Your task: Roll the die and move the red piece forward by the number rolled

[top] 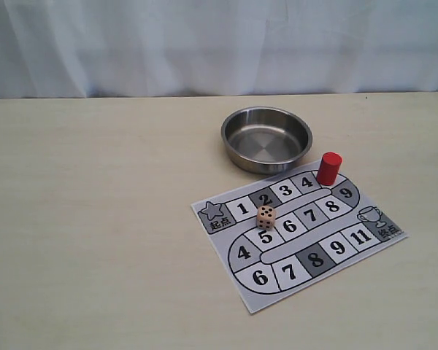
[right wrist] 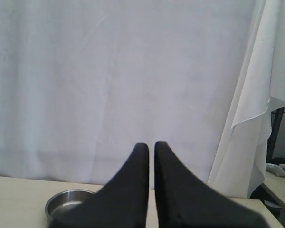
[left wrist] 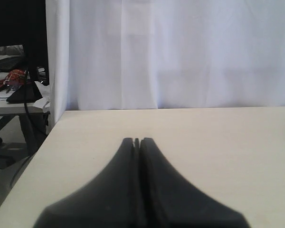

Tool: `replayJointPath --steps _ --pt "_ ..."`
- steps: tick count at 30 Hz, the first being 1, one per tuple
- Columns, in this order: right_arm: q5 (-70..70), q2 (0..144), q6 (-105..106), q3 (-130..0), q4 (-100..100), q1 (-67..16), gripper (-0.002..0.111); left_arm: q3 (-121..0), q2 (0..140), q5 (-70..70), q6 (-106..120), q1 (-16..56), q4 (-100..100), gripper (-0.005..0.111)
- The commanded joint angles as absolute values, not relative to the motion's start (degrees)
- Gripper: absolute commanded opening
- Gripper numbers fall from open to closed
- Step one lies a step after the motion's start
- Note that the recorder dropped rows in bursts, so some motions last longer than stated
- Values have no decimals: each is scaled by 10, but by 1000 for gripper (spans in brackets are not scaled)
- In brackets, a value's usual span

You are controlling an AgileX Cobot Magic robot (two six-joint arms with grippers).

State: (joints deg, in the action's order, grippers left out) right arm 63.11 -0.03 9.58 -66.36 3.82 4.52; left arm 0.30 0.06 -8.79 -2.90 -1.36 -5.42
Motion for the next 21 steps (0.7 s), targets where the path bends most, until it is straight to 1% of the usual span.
replayJointPath --steps 1,6,11,21 --pt "640 0 94 -648 33 45 4 0 0 -82 -30 -14 -53 0" --pt "602 0 94 -616 30 45 4 0 0 -82 -30 -14 -53 0" --pt "552 0 94 -556 29 45 4 0 0 -82 -30 -14 -53 0" --pt "375 0 94 -372 29 45 4 0 0 -82 -30 -14 -53 0"
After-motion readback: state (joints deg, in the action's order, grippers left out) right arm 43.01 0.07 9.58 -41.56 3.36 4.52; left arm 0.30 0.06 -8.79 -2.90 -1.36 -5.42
